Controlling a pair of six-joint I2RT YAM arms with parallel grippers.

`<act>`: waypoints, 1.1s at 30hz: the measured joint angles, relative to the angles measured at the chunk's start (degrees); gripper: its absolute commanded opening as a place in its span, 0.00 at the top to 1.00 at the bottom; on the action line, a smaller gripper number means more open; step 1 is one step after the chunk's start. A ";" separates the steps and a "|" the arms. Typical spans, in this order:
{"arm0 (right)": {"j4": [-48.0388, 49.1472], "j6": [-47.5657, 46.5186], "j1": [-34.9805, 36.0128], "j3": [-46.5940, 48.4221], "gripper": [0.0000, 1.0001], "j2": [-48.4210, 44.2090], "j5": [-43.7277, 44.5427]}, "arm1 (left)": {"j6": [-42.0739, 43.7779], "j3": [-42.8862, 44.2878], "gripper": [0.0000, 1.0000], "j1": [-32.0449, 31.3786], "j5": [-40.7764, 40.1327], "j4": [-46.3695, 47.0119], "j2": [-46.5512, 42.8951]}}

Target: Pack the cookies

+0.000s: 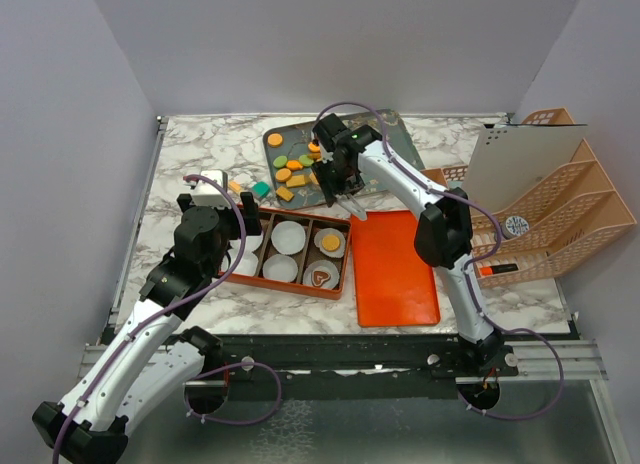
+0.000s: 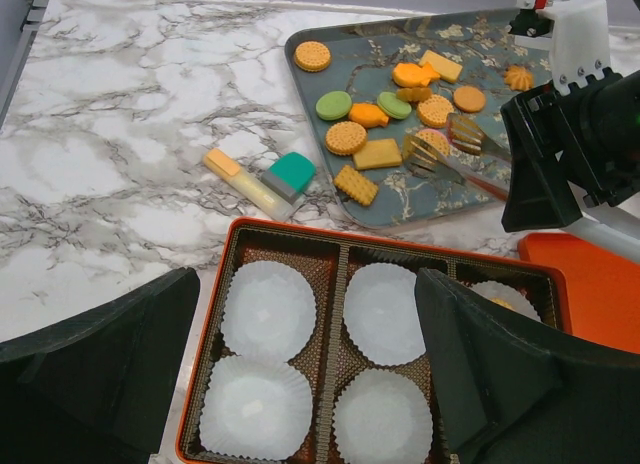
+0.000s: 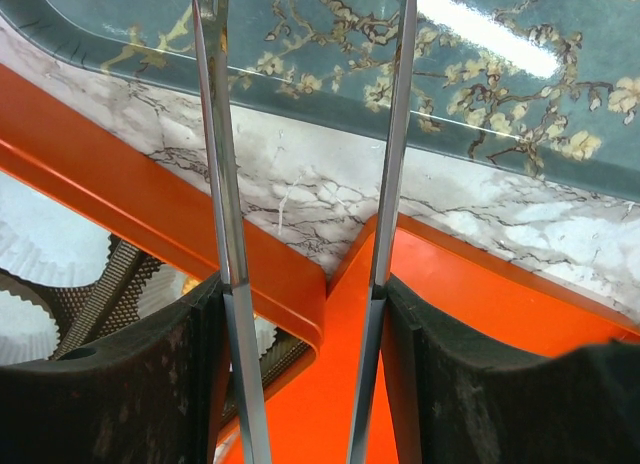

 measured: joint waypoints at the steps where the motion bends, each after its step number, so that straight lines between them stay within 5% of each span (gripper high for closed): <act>1: 0.00 -0.04 -0.02 0.09 0.42 0.24 0.00 | 0.00 0.00 0.02 -0.02 0.00 0.00 0.00; 6: 0.11 -0.35 -0.35 1.25 0.44 1.36 -0.02 | 0.00 0.00 0.02 -0.02 0.00 0.02 0.00; 21: 0.42 -0.87 -0.37 1.44 0.72 1.60 -0.09 | 0.00 -0.02 0.02 -0.02 0.00 0.07 0.15; 33: 3.78 -0.87 -0.37 -11.30 0.80 -10.62 -5.33 | 0.02 -0.04 0.02 -0.02 0.02 0.39 0.42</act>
